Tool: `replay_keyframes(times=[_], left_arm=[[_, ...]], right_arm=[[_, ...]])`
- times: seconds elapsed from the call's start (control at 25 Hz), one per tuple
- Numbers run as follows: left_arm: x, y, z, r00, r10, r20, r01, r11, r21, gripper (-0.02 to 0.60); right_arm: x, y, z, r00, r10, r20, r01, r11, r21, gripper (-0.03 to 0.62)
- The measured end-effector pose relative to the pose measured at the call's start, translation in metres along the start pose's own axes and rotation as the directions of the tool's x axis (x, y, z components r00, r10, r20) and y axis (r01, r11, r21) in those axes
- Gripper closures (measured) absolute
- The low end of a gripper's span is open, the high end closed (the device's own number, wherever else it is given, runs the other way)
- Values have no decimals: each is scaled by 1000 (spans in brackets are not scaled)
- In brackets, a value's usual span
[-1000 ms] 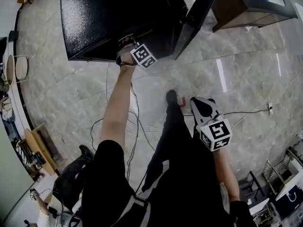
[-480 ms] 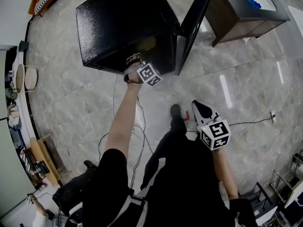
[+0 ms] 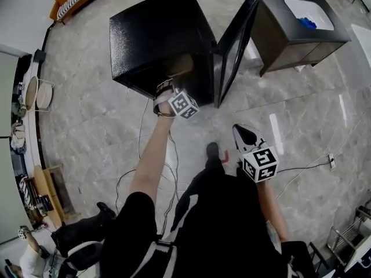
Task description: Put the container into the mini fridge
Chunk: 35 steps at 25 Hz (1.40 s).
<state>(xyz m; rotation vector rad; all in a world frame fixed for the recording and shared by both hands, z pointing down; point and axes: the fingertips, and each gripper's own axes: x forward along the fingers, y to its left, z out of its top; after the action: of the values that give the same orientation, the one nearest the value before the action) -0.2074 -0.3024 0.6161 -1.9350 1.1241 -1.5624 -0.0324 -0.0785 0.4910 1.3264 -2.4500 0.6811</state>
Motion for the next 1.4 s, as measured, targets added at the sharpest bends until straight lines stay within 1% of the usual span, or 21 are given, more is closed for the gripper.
replay_keyframes(times=[0.28,0.4,0.48,0.6,0.72,0.88,0.92,1.04,1.24,1.4], left_arm=[[-50,-2,14,999,30,-17,-31,998,-46,539],[-68,-3,30,999,39,-24,-41,995,-86,542],[-84,-4,44,999,43,-20,-45,992,-118,545],[-116,-10,70,999,52,2,-51,984,-168,546],[-154,-18,102,997,64,50,-49,966,-255,547],[-208,-29,141,990,96,103,-59,947,-316,546],[-221,-34,150,988,98,118,-52,938,-344,548],[-261,-50,175,981,103,162,-21,897,-441,546],[-309,-85,198,976,101,195,22,839,-543,546],[-342,-108,209,970,93,225,73,771,-633,546]], right_arm=[[-25,-4,10,998,69,7,-69,995,-72,576],[-41,-16,14,995,99,14,-97,990,-107,576],[-51,-26,16,994,110,23,-107,988,-112,576],[-66,-44,17,992,120,34,-115,988,-106,576],[-84,-62,20,991,127,50,-121,988,-98,576],[-106,-80,21,989,136,49,-132,988,-79,576],[-112,-83,20,989,139,41,-136,988,-76,576],[-130,-90,18,988,154,32,-151,986,-70,576],[-152,-94,18,982,182,43,-177,980,-88,576],[-169,-88,13,978,207,31,-202,972,-122,576]])
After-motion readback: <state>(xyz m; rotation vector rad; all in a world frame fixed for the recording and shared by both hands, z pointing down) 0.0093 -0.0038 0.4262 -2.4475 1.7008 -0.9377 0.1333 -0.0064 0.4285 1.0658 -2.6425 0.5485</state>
